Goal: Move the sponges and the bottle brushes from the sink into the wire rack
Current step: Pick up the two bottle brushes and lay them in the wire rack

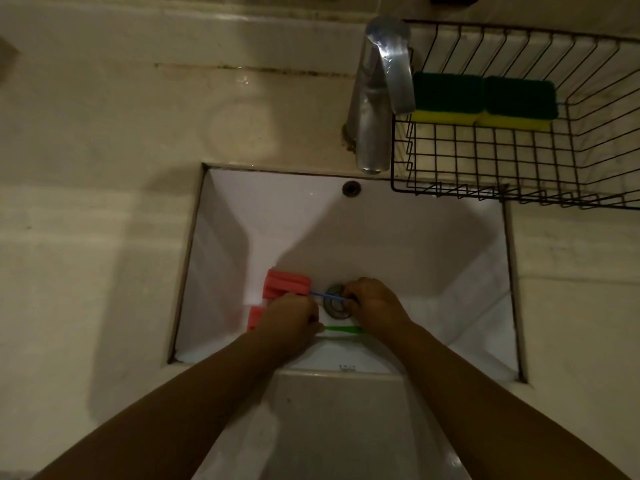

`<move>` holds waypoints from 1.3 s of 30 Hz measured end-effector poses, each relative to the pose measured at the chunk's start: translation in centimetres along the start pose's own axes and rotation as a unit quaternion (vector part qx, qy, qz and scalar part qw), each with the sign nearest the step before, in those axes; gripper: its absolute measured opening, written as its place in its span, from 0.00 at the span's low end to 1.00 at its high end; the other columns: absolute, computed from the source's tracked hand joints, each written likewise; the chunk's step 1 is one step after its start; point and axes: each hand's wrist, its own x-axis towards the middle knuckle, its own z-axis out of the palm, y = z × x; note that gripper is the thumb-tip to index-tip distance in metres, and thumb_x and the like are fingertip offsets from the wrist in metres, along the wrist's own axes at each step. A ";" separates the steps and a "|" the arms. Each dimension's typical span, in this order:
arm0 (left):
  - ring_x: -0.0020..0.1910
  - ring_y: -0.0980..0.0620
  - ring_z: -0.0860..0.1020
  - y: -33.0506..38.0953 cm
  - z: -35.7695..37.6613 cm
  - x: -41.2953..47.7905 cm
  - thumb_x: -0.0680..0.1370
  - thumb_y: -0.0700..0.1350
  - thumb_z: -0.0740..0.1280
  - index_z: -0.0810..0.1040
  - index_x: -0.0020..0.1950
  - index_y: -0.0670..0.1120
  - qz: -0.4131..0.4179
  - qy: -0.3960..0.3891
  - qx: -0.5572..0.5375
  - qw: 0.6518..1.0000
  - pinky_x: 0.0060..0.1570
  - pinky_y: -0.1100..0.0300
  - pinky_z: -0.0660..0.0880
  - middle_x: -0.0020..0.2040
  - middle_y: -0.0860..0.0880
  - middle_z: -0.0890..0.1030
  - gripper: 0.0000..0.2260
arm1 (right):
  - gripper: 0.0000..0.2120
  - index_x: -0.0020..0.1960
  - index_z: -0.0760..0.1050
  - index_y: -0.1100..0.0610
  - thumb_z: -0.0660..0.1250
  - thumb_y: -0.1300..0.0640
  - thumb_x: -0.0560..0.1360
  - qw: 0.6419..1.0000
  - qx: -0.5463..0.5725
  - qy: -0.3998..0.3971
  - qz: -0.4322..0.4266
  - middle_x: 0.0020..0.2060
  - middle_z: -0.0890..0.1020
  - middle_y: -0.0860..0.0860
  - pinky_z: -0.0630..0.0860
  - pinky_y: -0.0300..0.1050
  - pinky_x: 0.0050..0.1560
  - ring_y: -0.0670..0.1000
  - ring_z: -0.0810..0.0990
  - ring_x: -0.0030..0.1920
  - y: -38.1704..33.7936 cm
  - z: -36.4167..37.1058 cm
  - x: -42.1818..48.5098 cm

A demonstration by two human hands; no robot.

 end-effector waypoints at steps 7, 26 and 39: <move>0.43 0.49 0.79 0.7 -0.8 -0.4 0.77 0.50 0.69 0.84 0.44 0.45 0.015 -0.003 0.018 1.000 0.46 0.56 0.75 0.42 0.46 0.83 0.09 | 0.06 0.50 0.78 0.59 0.64 0.60 0.77 1.000 0.013 0.000 -0.004 0.48 0.79 0.59 0.67 0.45 0.44 0.58 0.76 0.48 -0.8 -1.0 -0.8; 0.31 0.60 0.71 6.5 -8.9 -5.1 0.77 0.49 0.69 0.77 0.39 0.51 0.092 0.041 0.031 0.994 0.37 0.69 0.66 0.33 0.56 0.73 0.08 | 0.06 0.50 0.78 0.57 0.62 0.58 0.79 0.990 -0.025 0.131 -0.049 0.43 0.79 0.54 0.71 0.44 0.42 0.52 0.76 0.43 -6.2 -10.7 -7.5; 0.34 0.62 0.73 10.5 -14.8 -7.8 0.76 0.52 0.71 0.82 0.45 0.48 0.145 0.136 0.066 0.978 0.37 0.72 0.64 0.37 0.57 0.76 0.08 | 0.03 0.48 0.79 0.53 0.66 0.56 0.78 0.975 -0.012 0.211 -0.067 0.42 0.80 0.49 0.75 0.39 0.44 0.46 0.77 0.42 -9.6 -17.4 -11.3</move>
